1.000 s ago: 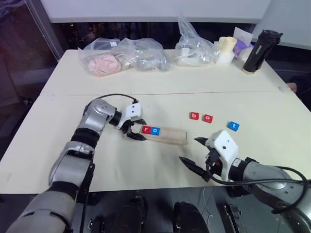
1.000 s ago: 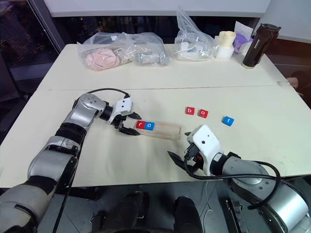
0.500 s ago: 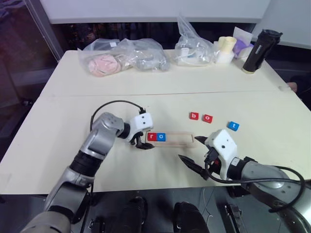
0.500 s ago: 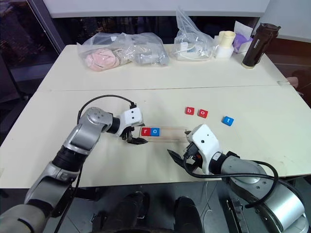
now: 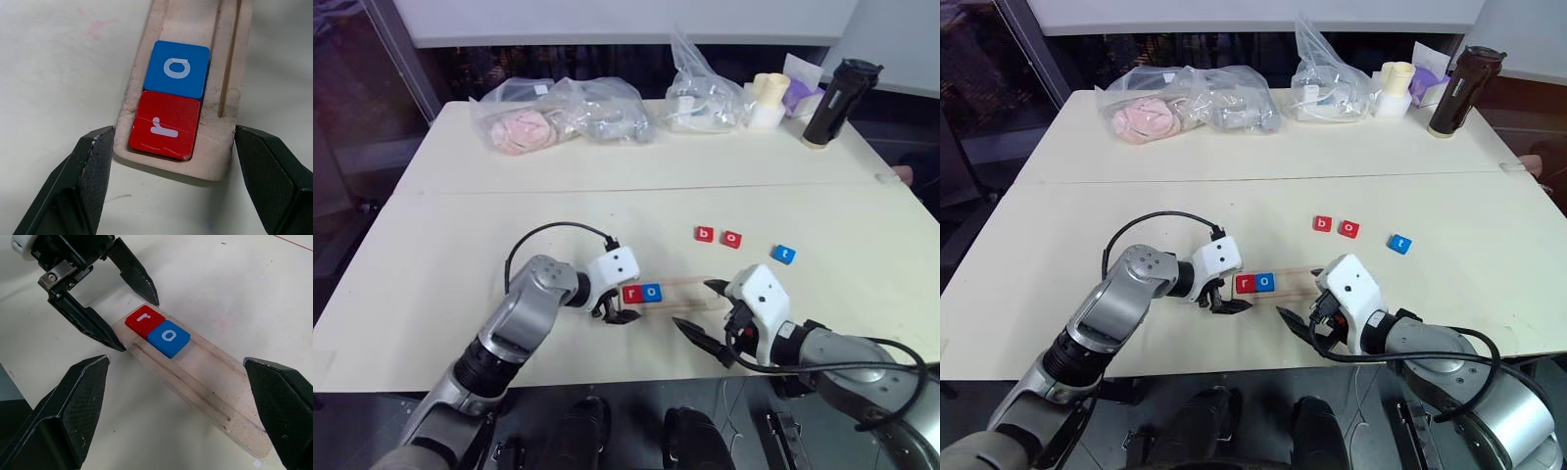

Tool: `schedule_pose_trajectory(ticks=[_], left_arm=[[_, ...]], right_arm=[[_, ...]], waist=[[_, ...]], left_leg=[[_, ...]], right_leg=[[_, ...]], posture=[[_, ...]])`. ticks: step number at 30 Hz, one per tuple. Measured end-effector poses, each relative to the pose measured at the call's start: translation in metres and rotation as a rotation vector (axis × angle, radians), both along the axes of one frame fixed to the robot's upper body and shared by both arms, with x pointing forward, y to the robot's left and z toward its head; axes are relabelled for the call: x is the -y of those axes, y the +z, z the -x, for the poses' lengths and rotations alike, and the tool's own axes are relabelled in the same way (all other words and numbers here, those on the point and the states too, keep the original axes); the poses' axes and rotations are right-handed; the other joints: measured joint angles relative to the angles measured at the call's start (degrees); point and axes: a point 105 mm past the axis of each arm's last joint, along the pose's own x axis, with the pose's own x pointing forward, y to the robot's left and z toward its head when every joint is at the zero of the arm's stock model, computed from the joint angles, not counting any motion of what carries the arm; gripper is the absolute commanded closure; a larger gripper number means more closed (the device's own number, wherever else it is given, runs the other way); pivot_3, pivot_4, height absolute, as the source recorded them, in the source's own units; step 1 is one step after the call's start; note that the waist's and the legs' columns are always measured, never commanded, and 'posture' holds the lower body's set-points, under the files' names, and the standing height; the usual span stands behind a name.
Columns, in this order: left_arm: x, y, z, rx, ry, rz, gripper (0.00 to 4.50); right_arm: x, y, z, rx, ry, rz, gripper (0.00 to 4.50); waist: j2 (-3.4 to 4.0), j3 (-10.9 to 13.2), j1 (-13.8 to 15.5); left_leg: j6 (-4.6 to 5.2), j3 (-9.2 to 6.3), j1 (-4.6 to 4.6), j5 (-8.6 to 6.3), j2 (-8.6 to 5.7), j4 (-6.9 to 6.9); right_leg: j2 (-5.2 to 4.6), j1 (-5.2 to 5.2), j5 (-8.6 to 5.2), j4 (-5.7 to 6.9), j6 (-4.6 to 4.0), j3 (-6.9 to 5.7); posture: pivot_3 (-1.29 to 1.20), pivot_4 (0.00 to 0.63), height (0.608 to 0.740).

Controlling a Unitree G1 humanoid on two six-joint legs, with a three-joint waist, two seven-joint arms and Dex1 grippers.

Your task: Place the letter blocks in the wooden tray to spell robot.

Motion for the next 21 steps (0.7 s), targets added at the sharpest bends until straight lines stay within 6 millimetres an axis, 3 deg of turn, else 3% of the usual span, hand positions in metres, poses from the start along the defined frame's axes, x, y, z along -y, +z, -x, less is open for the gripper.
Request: schedule_pose_trajectory(ticks=[19, 21], left_arm=[[0.0027, -0.0032, 0.0026, 0.086, -0.070, -0.010, 1.24], [0.0029, -0.0034, 0.0029, 0.086, -0.067, -0.007, 0.21]], right_arm=[[-0.0002, -0.0010, 0.0014, -0.009, 0.002, -0.005, 0.00], [-0.0003, -0.0008, 0.0013, -0.008, 0.003, -0.005, 0.00]], waist=[[0.02, 0.0, 0.1], [0.02, 0.0, 0.1]], left_leg=[[-0.02, 0.00, -0.06, -0.02, 0.00, -0.03], [-0.01, 0.00, -0.07, -0.02, 0.00, -0.03]], right_leg=[[-0.07, -0.02, -0.01, -0.12, 0.00, 0.02], [-0.07, -0.02, -0.01, -0.13, 0.00, 0.02]], posture=[[0.00, 0.150, 0.725], [0.00, 0.150, 0.725]])
